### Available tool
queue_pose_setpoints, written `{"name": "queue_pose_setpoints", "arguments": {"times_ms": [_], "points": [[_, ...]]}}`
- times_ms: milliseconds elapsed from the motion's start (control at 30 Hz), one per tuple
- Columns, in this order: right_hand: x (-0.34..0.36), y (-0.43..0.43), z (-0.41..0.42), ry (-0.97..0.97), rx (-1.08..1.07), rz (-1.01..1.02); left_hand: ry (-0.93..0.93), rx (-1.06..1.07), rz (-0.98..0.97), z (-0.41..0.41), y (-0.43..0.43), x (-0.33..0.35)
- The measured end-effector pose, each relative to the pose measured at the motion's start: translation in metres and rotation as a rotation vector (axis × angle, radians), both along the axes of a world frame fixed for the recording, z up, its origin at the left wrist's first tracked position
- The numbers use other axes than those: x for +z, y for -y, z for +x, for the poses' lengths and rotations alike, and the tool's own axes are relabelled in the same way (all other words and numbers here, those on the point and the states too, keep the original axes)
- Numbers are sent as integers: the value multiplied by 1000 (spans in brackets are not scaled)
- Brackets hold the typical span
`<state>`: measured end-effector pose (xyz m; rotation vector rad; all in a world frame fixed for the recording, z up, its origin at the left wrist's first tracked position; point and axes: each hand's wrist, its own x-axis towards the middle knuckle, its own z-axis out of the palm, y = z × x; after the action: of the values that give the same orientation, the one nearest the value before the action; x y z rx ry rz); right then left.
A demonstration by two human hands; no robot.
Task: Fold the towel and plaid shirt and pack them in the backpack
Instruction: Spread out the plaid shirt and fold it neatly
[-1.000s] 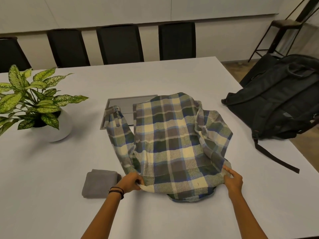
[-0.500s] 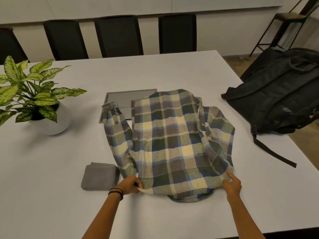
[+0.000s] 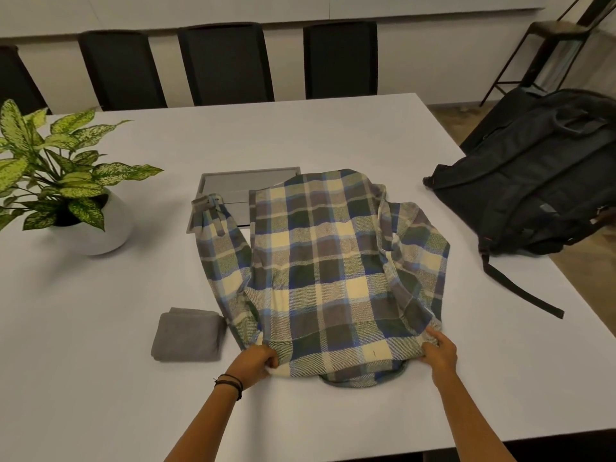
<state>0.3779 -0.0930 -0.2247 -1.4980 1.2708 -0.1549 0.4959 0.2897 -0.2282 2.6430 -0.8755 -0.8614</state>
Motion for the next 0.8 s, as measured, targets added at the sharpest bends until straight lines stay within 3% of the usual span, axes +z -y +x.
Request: {"name": "queue_pose_setpoints", "arguments": {"times_ms": [167, 333, 533, 800], "points": [[0, -6, -2, 60, 7, 45, 151, -4, -37, -13, -7, -10], [0, -6, -9, 78, 51, 126, 158, 64, -98, -18, -10, -11], [1, 2, -18, 46, 120, 148, 76, 88, -92, -10, -17, -6], [1, 5, -36, -85, 55, 222, -146, 65, -37, -1, -28, -1]]}}
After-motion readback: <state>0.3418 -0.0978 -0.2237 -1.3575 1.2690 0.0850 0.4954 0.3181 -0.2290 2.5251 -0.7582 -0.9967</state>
